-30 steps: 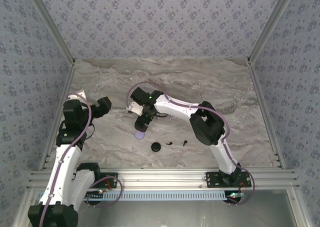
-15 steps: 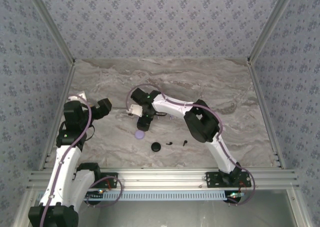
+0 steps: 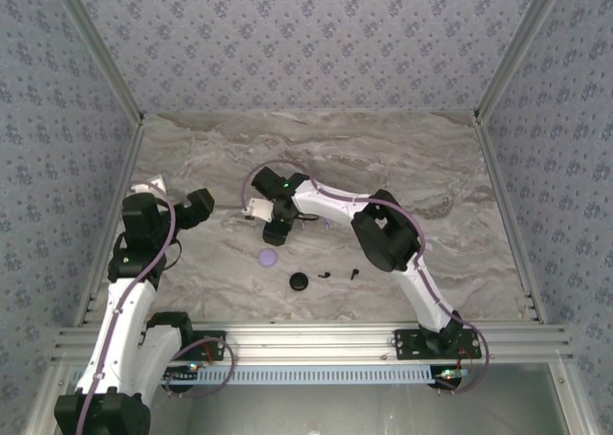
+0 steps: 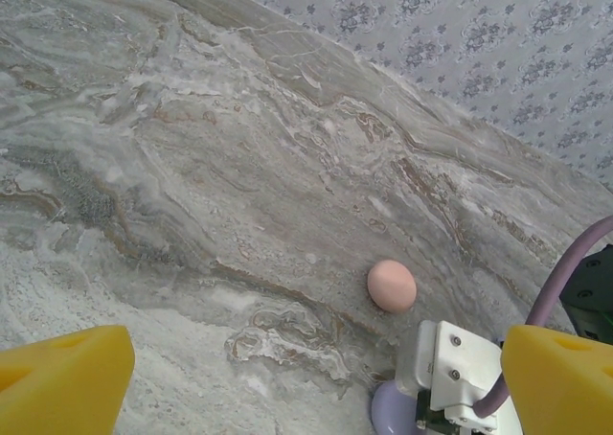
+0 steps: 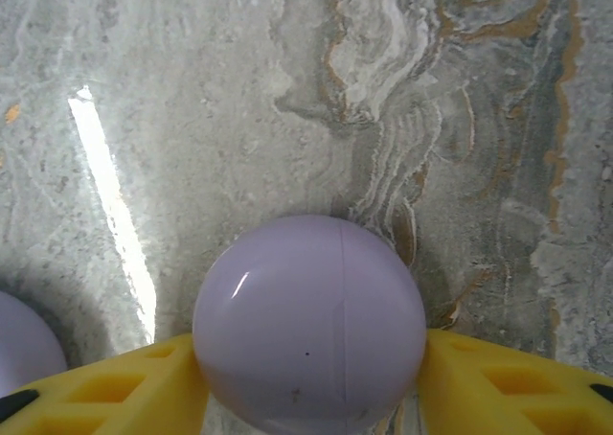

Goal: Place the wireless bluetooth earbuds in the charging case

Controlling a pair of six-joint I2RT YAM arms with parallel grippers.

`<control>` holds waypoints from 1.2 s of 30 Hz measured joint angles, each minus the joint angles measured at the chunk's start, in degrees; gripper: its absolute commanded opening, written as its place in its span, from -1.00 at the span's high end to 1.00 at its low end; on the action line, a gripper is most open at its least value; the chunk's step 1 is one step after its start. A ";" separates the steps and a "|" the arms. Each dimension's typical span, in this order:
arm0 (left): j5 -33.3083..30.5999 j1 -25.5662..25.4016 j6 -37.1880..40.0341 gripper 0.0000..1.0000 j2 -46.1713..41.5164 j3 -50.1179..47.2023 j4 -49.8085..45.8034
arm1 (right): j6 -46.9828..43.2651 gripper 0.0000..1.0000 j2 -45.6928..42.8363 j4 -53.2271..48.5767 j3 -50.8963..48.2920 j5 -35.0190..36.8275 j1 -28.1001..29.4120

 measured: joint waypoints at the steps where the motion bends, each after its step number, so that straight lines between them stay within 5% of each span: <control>1: -0.02 0.02 0.00 -0.96 0.00 0.00 0.00 | -0.04 -0.14 -0.20 0.52 -0.37 -0.17 -0.11; 16: 3.21 0.04 -1.44 -0.95 0.22 -3.96 0.07 | -1.68 0.13 -2.51 6.75 -4.79 -2.93 -0.13; 36: 32.65 0.04 -17.73 -0.77 23.43 -10.93 20.76 | 0.28 0.12 -14.12 17.07 -16.35 -8.04 -1.64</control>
